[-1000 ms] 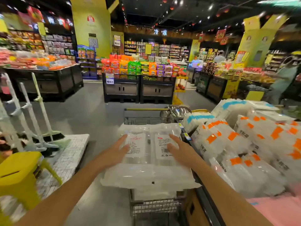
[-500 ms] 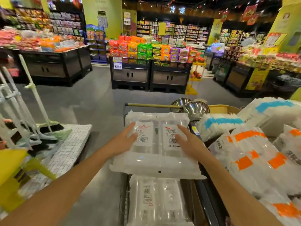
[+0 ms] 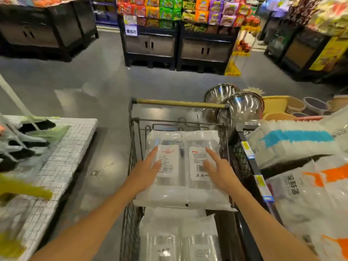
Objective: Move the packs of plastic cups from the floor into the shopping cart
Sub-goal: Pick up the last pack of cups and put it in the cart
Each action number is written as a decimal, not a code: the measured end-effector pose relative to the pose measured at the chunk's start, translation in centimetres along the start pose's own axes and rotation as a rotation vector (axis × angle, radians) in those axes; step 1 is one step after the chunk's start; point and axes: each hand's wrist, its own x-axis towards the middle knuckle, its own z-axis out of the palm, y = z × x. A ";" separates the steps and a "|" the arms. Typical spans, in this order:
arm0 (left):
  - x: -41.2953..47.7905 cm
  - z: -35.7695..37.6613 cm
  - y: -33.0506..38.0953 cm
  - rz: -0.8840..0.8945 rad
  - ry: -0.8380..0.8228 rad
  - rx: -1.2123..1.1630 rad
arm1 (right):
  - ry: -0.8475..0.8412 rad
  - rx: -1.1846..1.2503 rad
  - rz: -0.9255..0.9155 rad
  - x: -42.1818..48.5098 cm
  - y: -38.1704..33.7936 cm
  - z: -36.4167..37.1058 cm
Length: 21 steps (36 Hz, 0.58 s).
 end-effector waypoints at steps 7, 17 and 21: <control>6.5 5.4 -8.0 -0.054 -0.060 -0.050 | -0.058 -0.007 0.120 4.9 5.1 6.2; 8.1 11.8 -15.1 -0.180 -0.058 0.064 | -0.131 -0.017 0.176 7.2 12.5 13.5; 8.4 12.4 -15.2 -0.189 -0.005 0.038 | -0.104 0.013 0.186 7.4 13.6 14.4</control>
